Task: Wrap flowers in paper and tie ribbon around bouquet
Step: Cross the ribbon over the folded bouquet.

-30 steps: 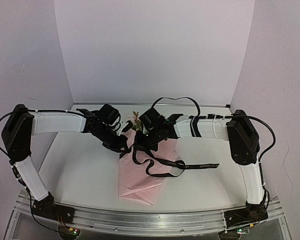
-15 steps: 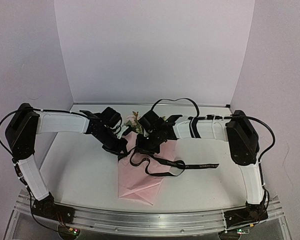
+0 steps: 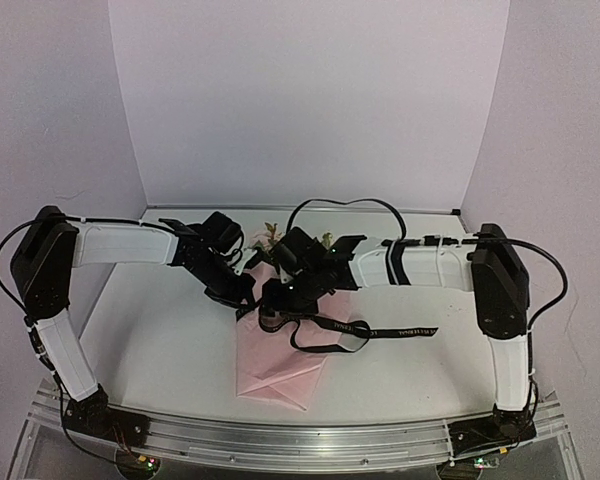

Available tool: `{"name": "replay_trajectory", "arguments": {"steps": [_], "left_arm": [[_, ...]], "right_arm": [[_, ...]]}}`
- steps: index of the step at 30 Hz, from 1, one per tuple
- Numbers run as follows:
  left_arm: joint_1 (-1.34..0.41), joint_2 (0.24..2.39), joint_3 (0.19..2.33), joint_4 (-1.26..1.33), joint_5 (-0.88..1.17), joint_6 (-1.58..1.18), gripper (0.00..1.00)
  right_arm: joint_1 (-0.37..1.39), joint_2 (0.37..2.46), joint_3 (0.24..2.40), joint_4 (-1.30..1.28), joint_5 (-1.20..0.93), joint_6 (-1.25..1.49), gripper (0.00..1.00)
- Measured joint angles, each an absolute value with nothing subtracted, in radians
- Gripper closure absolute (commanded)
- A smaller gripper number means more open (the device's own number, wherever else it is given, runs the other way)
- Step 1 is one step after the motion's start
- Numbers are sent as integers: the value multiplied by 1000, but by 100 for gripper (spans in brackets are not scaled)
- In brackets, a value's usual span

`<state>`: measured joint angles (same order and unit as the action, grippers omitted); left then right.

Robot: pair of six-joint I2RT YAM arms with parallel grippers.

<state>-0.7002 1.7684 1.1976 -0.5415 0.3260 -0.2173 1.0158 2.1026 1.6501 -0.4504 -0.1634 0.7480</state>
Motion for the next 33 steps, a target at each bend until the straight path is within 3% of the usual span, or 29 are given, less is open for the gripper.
{"name": "replay_trajectory", "arguments": {"steps": [6, 19, 29, 33], "left_arm": [[-699, 1769, 1198, -541, 326, -217, 100], [-699, 1769, 1198, -541, 327, -218, 100], [-698, 1769, 1198, -541, 328, -218, 100], [-697, 1769, 1198, -541, 329, -217, 100]], "right_arm": [[1044, 2102, 1650, -452, -149, 714, 58], [1056, 2151, 1695, -461, -151, 705, 64], [1051, 2177, 1708, -467, -143, 729, 93], [1035, 2177, 1695, -465, -152, 760, 99]]}}
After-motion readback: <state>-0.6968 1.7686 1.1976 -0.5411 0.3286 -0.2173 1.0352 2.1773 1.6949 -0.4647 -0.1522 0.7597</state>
